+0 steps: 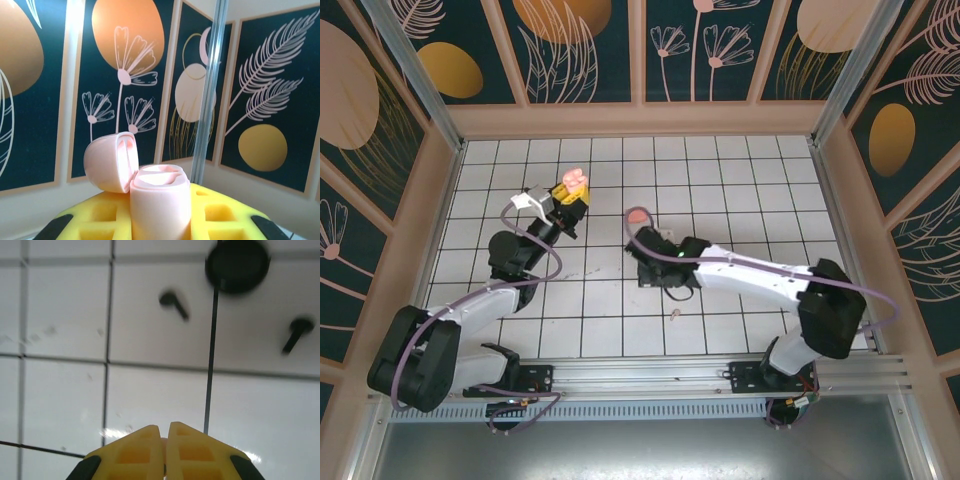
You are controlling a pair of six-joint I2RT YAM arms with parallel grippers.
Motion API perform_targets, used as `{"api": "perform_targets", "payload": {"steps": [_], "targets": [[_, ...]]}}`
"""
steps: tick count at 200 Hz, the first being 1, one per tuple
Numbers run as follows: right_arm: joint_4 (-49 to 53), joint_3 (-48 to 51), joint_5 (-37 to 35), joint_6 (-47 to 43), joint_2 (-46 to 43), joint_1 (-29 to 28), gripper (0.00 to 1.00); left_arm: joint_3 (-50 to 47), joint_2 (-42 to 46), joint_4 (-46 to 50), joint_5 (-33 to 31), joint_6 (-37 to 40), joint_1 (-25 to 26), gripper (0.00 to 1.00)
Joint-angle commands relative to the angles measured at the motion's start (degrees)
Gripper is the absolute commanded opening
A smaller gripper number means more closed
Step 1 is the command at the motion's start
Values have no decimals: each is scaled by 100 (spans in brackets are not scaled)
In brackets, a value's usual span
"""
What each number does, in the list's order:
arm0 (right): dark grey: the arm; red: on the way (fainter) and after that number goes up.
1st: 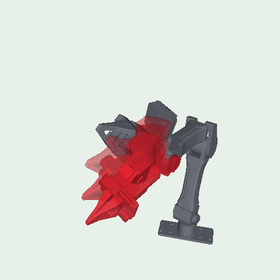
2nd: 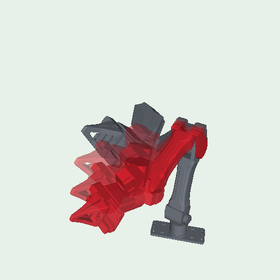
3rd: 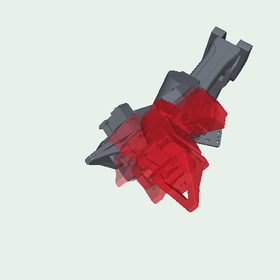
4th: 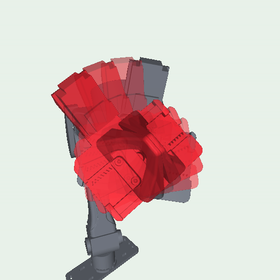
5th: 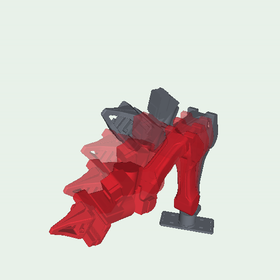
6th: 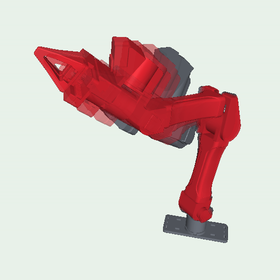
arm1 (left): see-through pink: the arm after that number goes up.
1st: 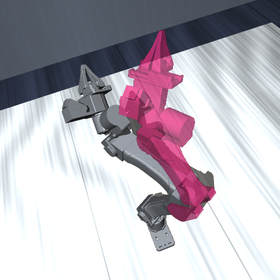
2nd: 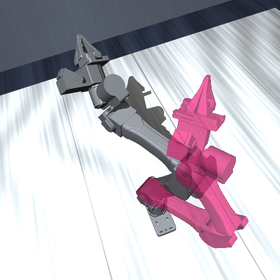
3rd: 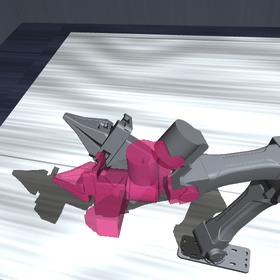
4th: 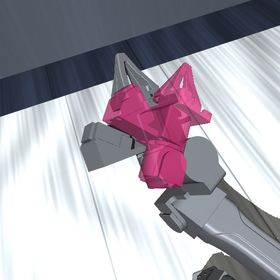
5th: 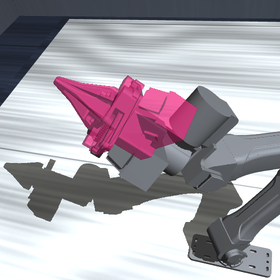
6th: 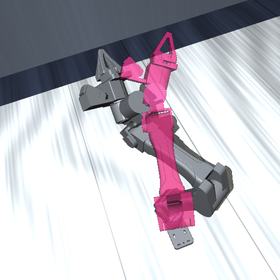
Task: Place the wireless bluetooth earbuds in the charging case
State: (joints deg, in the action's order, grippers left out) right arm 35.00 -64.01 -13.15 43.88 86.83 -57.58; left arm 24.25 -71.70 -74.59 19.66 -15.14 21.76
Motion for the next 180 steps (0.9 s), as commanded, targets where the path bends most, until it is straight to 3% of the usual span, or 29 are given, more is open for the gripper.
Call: {"api": "perform_targets", "payload": {"steps": [1, 37, 82, 142, 180], "targets": [[-358, -489, -245, -810, -484, 344, 6, -109, -100, -511, 343, 424, 41, 0], [-791, -1273, -55, -1850, -853, 871, 6, -48, -287, -698, 954, 503, 39, 0], [-1686, -1942, 275, -2972, -1013, 995, 6, 256, -498, -733, 1604, 688, 80, 0], [-3205, -1570, 1167, -3903, -1394, 995, 6, 722, -716, -747, 1677, 1423, 367, 0], [-3836, -1109, 1667, -4165, -1587, 992, 6, 980, -1037, -1147, 1597, 1425, 486, 0]]}}
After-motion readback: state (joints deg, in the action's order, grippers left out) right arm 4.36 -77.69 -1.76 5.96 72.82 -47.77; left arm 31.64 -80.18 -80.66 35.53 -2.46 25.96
